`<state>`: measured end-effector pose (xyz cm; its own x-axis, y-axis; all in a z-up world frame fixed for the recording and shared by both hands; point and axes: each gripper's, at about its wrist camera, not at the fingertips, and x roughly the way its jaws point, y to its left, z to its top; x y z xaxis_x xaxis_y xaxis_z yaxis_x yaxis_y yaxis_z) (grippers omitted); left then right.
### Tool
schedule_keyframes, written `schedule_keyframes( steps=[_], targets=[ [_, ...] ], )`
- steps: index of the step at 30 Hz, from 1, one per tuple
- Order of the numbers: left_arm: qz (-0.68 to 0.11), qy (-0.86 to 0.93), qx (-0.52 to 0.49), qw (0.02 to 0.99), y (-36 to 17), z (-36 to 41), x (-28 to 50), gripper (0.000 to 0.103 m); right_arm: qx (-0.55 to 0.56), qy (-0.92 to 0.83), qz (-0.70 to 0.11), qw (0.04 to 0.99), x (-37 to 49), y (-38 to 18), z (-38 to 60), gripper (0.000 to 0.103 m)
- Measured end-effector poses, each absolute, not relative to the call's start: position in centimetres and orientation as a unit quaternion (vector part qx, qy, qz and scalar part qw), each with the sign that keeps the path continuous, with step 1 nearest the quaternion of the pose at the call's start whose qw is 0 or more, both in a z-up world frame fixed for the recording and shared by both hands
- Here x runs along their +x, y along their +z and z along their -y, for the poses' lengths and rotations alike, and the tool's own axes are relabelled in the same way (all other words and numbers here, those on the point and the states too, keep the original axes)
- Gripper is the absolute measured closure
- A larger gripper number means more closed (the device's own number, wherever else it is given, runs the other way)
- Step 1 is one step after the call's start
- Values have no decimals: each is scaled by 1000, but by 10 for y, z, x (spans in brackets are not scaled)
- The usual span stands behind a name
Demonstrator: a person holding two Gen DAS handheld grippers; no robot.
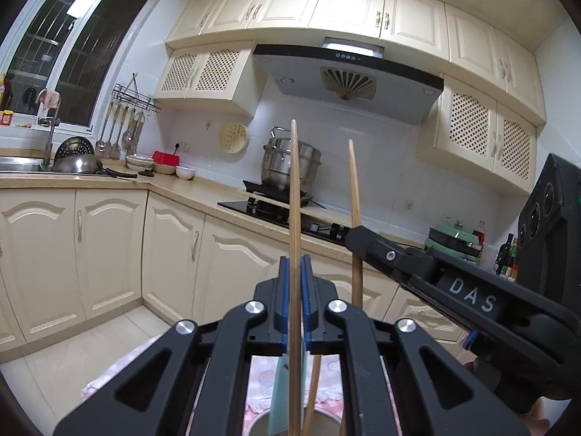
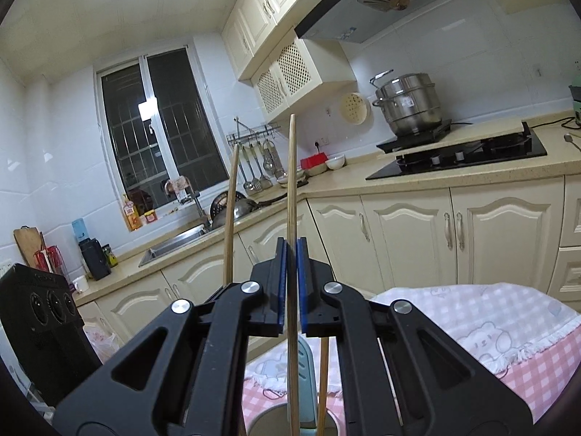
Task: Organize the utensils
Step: 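Lift the chopstick with the right gripper and drop it into the pink cup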
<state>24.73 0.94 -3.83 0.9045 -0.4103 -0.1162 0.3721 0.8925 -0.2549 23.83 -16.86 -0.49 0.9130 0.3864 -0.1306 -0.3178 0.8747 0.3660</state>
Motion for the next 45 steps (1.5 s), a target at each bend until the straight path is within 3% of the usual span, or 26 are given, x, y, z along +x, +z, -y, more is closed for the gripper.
schedule_keyframes(
  steps=[13,14,15,16,17,18,22,24,25,45],
  targets=[
    [-102,-194,-101,970,-58,-6,249,96,142,182,-145,962,237,-14,167,96],
    [-105,-196,-98,970,-58,-7,247,85,143,184,-153,960,237,-16,168,95],
    [-106,-196,-96,970,-58,-7,244,73,143,181,-156,960,235,-17,169,85],
    [-100,-192,-95,972,-57,-10,238,45,143,178,-156,961,233,-16,171,74],
    [-94,-189,-96,973,-56,-12,233,25,145,175,-152,962,229,-16,175,38],
    [-87,-183,-96,974,-55,-15,227,20,153,168,-142,964,222,-16,182,26],
    [-97,-172,-89,976,-48,-23,213,7,163,162,-144,963,211,-12,198,21],
    [-106,-160,-82,978,-45,-25,205,5,170,158,-145,962,207,-9,207,7],
    [-110,-155,-79,979,-43,-25,202,5,171,155,-146,962,203,-7,211,7],
    [-179,-143,-29,973,-36,-13,143,4,142,141,-240,950,157,-3,250,6]
  ],
)
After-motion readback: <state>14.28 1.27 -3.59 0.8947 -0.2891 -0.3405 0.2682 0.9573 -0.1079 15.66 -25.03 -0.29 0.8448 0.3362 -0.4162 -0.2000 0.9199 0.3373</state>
